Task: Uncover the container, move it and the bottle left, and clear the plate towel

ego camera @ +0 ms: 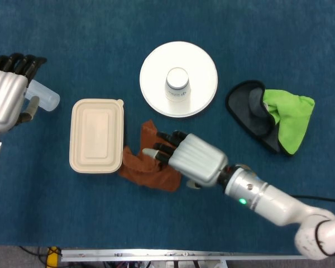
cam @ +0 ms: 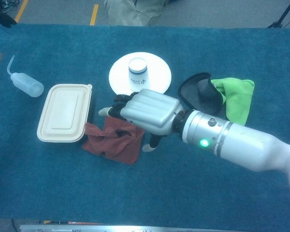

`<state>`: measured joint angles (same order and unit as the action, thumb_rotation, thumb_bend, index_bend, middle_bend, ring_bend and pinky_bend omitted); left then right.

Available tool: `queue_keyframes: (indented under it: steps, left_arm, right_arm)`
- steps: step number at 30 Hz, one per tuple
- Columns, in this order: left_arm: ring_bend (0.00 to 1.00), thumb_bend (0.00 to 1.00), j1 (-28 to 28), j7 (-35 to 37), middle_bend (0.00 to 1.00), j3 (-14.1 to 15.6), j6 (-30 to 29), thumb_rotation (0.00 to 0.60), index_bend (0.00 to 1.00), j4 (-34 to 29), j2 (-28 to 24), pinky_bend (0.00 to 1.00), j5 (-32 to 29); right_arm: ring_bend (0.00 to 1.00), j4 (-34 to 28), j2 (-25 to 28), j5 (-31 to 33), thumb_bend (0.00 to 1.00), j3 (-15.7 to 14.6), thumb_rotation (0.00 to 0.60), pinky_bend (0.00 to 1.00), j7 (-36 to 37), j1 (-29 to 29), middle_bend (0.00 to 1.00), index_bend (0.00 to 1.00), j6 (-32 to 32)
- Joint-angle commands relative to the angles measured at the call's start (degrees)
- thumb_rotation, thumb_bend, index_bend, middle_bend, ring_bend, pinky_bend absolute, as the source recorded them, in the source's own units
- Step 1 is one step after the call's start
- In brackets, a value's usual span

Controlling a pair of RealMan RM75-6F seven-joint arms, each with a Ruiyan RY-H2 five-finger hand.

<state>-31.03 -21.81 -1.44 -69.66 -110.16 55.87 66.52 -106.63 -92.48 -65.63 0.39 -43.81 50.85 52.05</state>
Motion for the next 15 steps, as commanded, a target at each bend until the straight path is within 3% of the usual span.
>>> queue_keyframes:
  steps: [1,6,15]
  left_arm:
    - [0.14,0.41,0.6,0.2,0.19,-0.1,-0.1,0.6,0.14,-0.2,-0.4,0.18,0.2]
    - [0.14,0.41,1.6,1.0,0.19,-0.1,0.1,0.6,0.14,-0.6,-1.1,0.18,1.0]
    - [0.14,0.41,2.9,1.8,0.18,-0.2,0.3,0.6,0.14,-1.9,-2.2,0.18,3.0]
  right_arm:
    - [0.09,2.5,-3.8,2.2,0.07,0.4,0.6,0.25,-2.4,1.2,0.22,0.04,-0.3]
    - [0.11,6.4,-8.4,3.9,0.07,0.1,0.6,0.26,-5.4,2.0,0.25,0.12,0.2]
    - [0.22,13.7,-14.3,4.1,0.07,0.7,0.6,0.35,-7.2,2.4,0.37,0.41,1.9]
